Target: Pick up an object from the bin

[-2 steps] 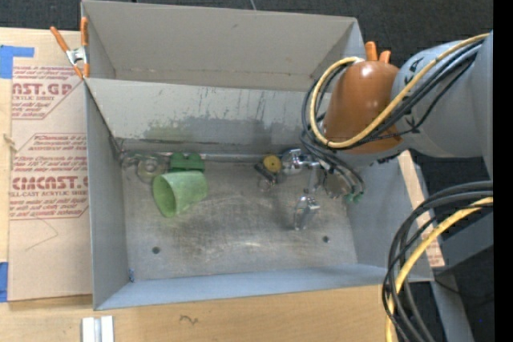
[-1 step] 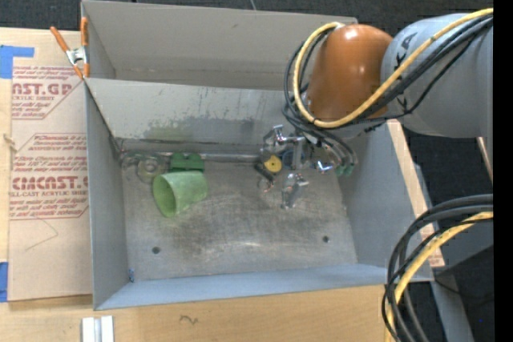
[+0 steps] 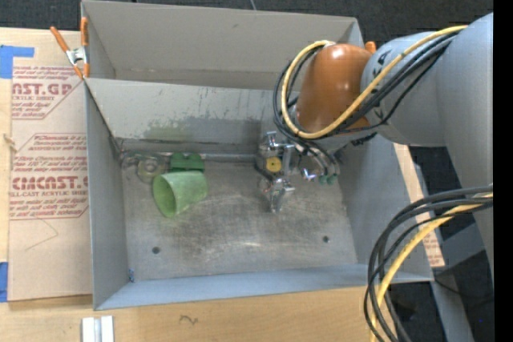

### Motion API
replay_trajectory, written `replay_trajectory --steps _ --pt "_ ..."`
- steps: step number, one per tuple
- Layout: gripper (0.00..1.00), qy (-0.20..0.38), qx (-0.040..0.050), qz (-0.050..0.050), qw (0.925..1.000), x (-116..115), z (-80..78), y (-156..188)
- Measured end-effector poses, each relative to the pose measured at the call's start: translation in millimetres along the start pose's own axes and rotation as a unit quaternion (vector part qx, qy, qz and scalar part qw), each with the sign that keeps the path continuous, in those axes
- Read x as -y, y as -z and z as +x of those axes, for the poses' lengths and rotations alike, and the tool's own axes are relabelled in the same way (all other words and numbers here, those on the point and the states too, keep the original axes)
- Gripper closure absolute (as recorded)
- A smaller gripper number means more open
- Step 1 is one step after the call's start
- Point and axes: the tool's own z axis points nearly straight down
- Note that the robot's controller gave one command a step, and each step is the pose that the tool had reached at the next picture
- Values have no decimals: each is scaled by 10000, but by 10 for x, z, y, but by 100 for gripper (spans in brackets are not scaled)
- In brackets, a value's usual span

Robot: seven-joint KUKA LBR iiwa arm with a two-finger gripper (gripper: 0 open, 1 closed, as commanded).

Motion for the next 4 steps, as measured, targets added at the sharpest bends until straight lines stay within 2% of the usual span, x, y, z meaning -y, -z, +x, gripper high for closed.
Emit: replay_trajectory --steps 1,2,3,4 --pt "0 -894 -7 5 9960 330 196 18" --pt "0 -675 -65 40 9977 35 104 43" --pt "100 -683 28 37 9977 38 55 87" --pt "100 461 -99 27 9989 524 214 1501"
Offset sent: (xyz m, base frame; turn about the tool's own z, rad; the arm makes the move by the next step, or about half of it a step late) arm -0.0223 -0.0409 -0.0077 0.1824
